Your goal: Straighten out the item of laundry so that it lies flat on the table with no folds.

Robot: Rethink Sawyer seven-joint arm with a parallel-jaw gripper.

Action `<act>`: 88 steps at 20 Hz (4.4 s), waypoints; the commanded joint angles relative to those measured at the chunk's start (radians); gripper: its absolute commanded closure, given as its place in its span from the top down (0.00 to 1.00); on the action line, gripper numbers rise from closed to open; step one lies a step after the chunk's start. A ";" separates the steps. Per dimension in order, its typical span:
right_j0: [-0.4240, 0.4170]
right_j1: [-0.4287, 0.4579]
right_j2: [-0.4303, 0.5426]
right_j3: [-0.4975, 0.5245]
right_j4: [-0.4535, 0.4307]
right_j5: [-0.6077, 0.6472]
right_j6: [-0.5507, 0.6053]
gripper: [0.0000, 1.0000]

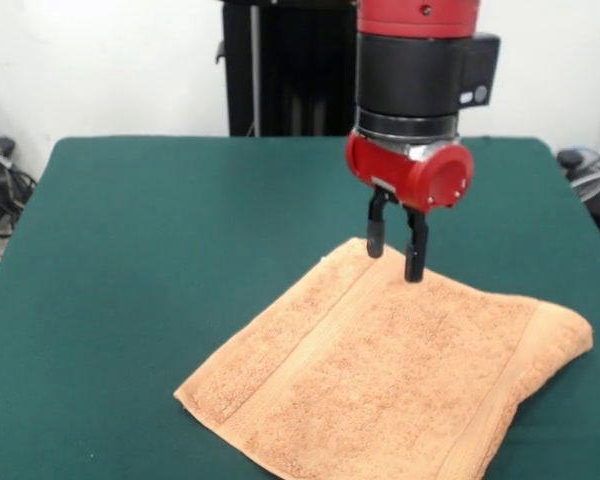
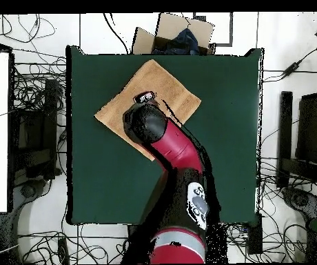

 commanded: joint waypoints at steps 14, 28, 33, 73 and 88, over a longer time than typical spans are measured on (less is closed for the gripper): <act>-0.142 0.161 0.135 0.106 -0.190 -0.239 0.151 1.00; -0.147 0.242 0.196 0.066 -0.208 -0.347 0.221 1.00; -0.130 0.263 0.213 0.038 -0.176 -0.358 0.239 1.00; -0.439 0.152 0.002 0.171 -0.703 -0.194 0.029 1.00; -0.446 -0.167 0.085 0.148 -0.779 0.115 -0.053 1.00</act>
